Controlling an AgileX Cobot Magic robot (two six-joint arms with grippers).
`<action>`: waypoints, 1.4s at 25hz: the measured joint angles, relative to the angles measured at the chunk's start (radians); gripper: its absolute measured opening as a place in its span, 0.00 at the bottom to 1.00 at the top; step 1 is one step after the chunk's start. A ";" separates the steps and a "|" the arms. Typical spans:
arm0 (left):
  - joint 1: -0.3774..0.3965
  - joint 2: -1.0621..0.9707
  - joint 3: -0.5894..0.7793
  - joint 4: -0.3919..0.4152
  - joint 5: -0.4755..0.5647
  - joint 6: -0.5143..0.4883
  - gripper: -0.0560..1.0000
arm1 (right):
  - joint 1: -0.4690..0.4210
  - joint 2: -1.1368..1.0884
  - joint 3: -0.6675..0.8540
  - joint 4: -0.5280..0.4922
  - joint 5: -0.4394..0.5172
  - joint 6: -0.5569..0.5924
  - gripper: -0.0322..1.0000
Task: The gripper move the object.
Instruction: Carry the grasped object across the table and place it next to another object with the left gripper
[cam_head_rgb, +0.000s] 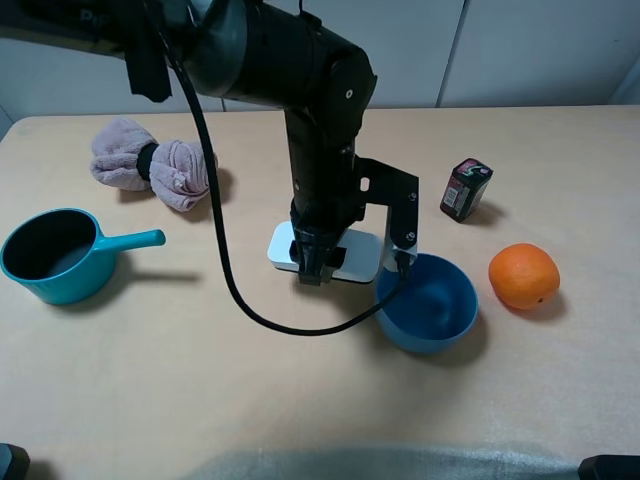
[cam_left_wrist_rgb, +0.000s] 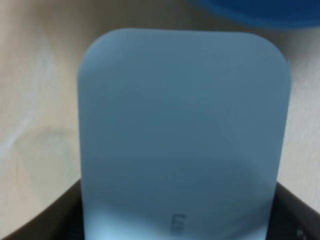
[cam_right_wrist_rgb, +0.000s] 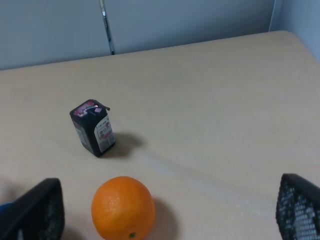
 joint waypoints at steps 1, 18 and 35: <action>0.005 -0.007 0.000 0.002 0.004 -0.005 0.65 | 0.000 0.000 0.000 0.000 0.000 0.000 0.68; 0.142 -0.066 -0.055 0.011 0.027 -0.388 0.65 | 0.000 0.000 0.000 0.000 0.000 0.000 0.68; 0.184 -0.066 -0.158 0.071 0.055 -0.766 0.65 | 0.000 0.000 0.000 0.000 0.000 0.000 0.68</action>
